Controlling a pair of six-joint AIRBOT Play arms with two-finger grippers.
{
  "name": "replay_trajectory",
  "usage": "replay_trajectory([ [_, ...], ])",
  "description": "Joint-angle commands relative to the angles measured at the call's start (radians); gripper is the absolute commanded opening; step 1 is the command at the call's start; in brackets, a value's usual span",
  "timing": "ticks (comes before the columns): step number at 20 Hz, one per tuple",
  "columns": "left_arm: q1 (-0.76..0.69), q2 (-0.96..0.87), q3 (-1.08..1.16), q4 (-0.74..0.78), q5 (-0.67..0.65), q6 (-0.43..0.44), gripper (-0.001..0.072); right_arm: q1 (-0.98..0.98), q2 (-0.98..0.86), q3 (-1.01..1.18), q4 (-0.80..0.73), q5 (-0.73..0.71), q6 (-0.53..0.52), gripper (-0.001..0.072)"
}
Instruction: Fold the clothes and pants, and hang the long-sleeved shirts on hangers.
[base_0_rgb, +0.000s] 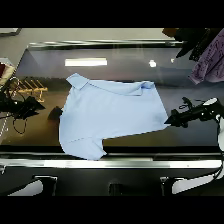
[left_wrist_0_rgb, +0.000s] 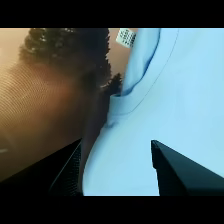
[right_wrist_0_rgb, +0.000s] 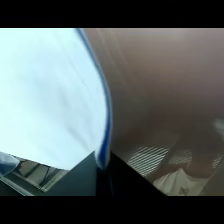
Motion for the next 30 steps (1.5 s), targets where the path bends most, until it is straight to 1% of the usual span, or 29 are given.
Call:
replay_trajectory([
  [1,0.053,0.06,-0.119,-0.042,0.004,0.059,0.0507,0.015,0.007,-0.001,-0.014,0.042,-0.002,0.0031],
  [5,0.121,0.142,-0.331,-0.136,-0.008,0.162,0.0507,0.015,0.049,-0.001,0.014,0.06,0.001,0.0029],
  [8,0.132,0.146,-0.443,-0.155,-0.008,0.243,0.0507,0.015,0.083,-0.001,0.023,0.066,0.017,0.0029],
  [12,0.13,0.145,-0.568,-0.195,-0.032,0.296,0.0506,0.015,0.105,-0.001,0.026,0.099,0.028,0.0029],
  [14,0.121,0.145,-0.616,-0.211,-0.042,0.311,0.0506,0.016,0.111,-0.001,0.033,0.109,0.028,0.0029],
  [17,0.069,0.143,-0.647,-0.218,-0.062,0.319,0.0506,0.016,0.118,-0.001,0.053,0.109,0.032,0.0029],
  [19,0.027,0.143,-0.648,-0.222,-0.088,0.317,0.0506,0.016,0.124,-0.001,0.059,0.11,0.032,0.0029],
  [21,-0.002,0.136,-0.65,-0.224,-0.118,0.298,0.0506,0.015,0.132,-0.001,0.059,0.109,0.032,0.0029],
  [25,-0.039,0.079,-0.654,-0.233,-0.155,0.287,0.05,0.015,0.15,-0.001,0.058,0.108,0.032,0.0029],
  [26,-0.045,0.068,-0.654,-0.243,-0.166,0.287,0.0431,0.016,0.155,-0.001,0.058,0.109,0.032,0.0029],
  [27,-0.052,0.062,-0.654,-0.256,-0.18,0.287,0.0339,0.016,0.161,-0.001,0.06,0.109,0.032,0.0029],
  [28,-0.062,0.061,-0.654,-0.27,-0.195,0.287,0.0306,0.016,0.165,-0.001,0.06,0.111,0.032,0.0029],
  [29,-0.071,0.061,-0.654,-0.278,-0.206,0.287,0.0304,0.016,0.169,-0.001,0.064,0.113,0.032,0.0029],
  [30,-0.08,0.061,-0.654,-0.285,-0.212,0.286,0.0215,0.018,0.172,-0.001,0.076,0.112,0.032,0.0029],
])
